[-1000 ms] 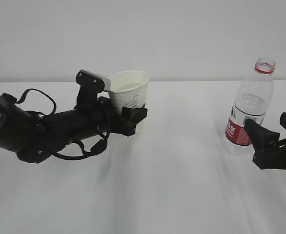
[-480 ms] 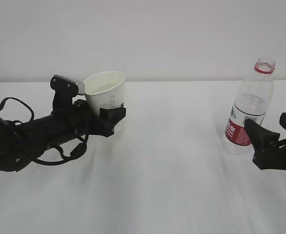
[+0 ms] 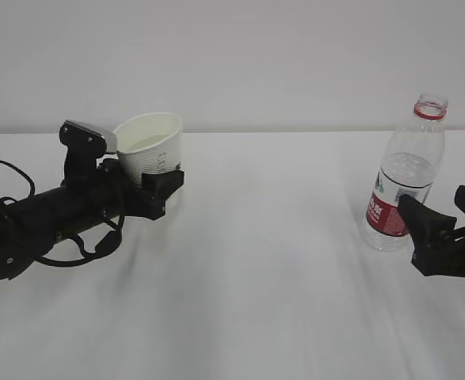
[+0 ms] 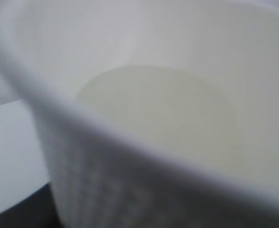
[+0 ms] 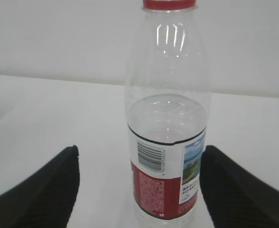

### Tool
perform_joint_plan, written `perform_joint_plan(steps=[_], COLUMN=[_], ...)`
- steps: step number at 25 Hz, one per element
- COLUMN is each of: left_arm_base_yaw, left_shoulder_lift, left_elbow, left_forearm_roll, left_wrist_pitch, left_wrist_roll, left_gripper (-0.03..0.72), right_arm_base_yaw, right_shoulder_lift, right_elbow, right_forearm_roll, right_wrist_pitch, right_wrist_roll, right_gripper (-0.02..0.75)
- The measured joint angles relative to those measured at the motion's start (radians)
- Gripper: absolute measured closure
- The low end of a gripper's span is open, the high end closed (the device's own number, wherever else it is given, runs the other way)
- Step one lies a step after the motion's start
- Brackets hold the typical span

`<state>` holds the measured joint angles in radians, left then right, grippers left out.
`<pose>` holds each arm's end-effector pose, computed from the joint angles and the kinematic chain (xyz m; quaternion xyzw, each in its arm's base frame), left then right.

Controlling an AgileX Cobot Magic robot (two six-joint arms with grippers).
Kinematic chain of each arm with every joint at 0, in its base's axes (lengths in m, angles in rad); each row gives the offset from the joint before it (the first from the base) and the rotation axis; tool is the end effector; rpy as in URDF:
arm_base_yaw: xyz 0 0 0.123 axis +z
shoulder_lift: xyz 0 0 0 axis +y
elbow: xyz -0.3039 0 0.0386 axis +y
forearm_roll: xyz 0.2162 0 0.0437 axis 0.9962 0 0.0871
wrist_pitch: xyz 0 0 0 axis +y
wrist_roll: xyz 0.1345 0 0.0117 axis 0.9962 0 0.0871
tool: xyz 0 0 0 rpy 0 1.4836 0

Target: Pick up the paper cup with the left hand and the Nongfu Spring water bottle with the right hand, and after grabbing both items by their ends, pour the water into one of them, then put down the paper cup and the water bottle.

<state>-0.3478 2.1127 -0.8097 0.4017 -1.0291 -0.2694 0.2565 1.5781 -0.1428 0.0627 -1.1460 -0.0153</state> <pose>0.3730 -0.1833 0.1382 0.2177 0.7465 -0.2528 0.5757 0.2393 0.0548 0.1911 -0.0771 0.7711 0.0622 0.6289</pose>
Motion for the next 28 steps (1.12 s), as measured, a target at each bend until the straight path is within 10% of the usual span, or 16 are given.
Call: perform_joint_plan(steps=[28], left_arm_base_yaw=[0.16], left_shoulder_lift=[-0.009], left_elbow=[0.098], left_forearm_roll=[-0.123], left_wrist_pitch=[-0.063], left_wrist_roll=[0.02], left_gripper=[0.244], right_arm_base_yaw=[0.0], right_shoulder_lift=[0.0], right_elbow=[0.0], right_forearm_roll=[0.0], right_wrist_pitch=[0.0], right_wrist_roll=[0.0], right_gripper=[0.146])
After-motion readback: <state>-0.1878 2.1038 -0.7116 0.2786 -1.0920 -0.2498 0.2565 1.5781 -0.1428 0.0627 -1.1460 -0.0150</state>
